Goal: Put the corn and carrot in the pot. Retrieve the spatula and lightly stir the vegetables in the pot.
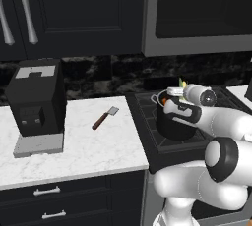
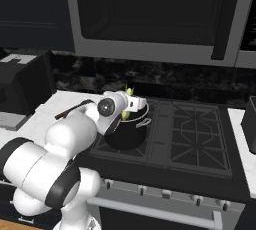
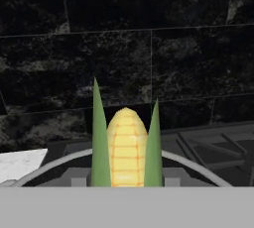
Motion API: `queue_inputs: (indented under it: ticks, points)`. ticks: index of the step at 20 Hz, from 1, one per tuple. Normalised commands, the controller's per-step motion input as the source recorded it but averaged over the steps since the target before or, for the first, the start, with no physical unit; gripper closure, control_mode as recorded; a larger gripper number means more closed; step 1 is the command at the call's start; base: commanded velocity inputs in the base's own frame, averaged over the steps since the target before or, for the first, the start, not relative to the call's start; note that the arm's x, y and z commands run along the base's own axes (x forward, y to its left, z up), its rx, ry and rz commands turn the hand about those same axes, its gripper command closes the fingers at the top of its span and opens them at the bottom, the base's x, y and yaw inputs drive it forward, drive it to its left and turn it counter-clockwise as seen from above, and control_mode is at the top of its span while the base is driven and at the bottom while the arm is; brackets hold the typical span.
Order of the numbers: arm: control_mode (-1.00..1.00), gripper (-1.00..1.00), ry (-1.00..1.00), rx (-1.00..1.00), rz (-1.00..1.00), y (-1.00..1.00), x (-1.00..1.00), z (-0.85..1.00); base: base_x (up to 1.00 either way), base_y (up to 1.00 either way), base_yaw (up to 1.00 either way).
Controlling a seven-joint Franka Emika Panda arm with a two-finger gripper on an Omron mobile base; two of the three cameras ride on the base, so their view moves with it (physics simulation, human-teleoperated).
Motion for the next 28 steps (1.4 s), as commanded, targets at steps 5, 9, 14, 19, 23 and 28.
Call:
queue_inputs:
  ticks: [5, 9, 14, 19, 23, 28]
  points:
    - [-1.0, 1.0, 0.01, 0.0, 0.0, 0.0, 0.14, -0.02, 0.0, 0.0, 0.0]
    - [-1.0, 1.0, 0.02, 0.0, 0.0, 0.0, 0.13, -0.12, 0.0, 0.0, 0.0]
    - [-1.0, 1.0, 0.03, 0.0, 0.0, 0.0, 0.01, -0.27, 0.0, 0.0, 0.0]
    - [-1.0, 1.0, 0.07, -0.03, 0.0, 0.0, 0.0, -0.16, 0.0, 0.0, 0.0]
    - [-1.0, 1.0, 0.04, -0.03, 0.0, 0.0, 0.05, -0.01, 0.0, 0.0, 0.0]
    - [-1.0, -1.0, 0.02, -0.04, 0.0, 0.0, 0.0, 0.0, 0.0, 0.0, 0.0]
